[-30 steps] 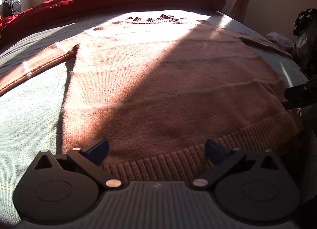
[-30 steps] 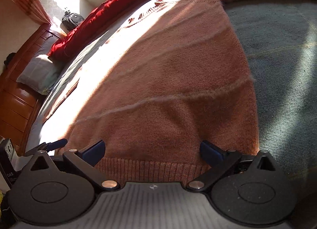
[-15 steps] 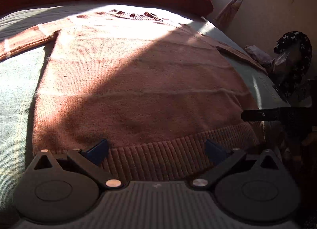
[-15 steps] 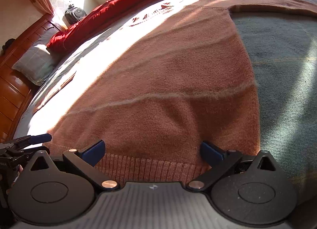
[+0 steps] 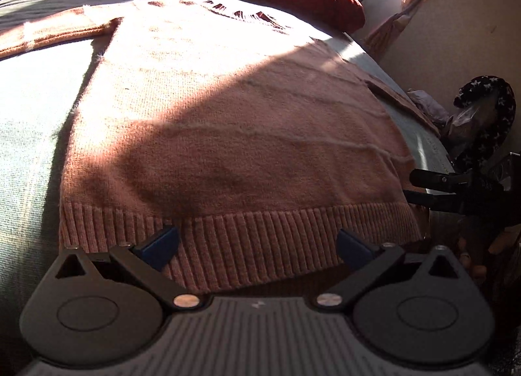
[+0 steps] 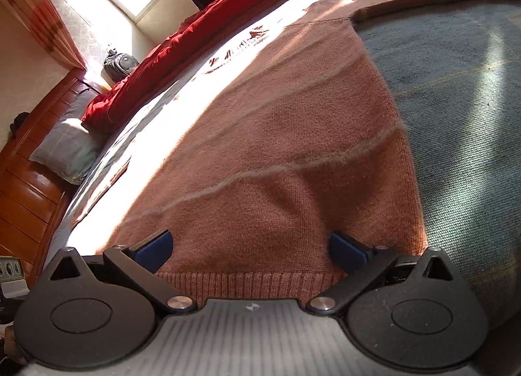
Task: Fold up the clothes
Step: 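Move the open left tool along the sleeve to the ribbed cuff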
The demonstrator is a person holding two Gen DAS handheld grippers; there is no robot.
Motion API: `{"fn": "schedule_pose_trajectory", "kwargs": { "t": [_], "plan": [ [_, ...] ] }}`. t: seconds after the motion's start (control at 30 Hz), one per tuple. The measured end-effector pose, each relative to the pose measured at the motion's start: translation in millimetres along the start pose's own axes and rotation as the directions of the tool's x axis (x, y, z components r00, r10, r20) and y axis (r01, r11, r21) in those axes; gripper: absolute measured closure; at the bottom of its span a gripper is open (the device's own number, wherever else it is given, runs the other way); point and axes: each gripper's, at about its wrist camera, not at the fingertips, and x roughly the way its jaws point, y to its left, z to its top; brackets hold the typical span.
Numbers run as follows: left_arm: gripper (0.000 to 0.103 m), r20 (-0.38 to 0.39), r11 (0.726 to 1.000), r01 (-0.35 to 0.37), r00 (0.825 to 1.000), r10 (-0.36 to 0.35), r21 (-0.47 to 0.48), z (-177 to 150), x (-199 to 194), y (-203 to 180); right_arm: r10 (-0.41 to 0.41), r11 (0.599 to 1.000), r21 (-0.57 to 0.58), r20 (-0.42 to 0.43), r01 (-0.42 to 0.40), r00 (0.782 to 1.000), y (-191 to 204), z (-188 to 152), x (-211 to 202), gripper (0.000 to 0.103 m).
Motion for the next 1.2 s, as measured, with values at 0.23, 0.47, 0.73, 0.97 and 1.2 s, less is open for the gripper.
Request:
{"fn": "schedule_pose_trajectory", "kwargs": {
  "t": [0.23,0.47,0.73,0.97,1.2],
  "plan": [
    [0.001,0.049,0.999,-0.042,0.998,0.042,-0.007,13,-11,-1,-0.010,0.999,-0.050,-0.020,0.009,1.000,5,2,3,0.000],
    [0.001,0.093,0.999,-0.029,0.995,0.033,-0.043,31,-12,17,-0.055,0.997,-0.059,-0.032,0.053,0.998,13,4,7,0.000],
    [0.001,0.144,0.991,-0.005,0.989,0.025,-0.136,38,-26,49,-0.133,0.988,-0.087,-0.037,0.130,0.990,35,14,8,0.000],
    [0.001,0.268,0.975,-0.068,0.955,0.124,-0.210,99,-80,130,-0.042,0.985,-0.167,-0.001,0.042,0.999,75,33,21,0.000],
    [0.001,0.328,0.907,-0.140,0.901,0.282,-0.397,168,-103,259,-0.113,0.964,-0.250,-0.060,0.094,0.992,99,31,64,0.000]
  ]
}}
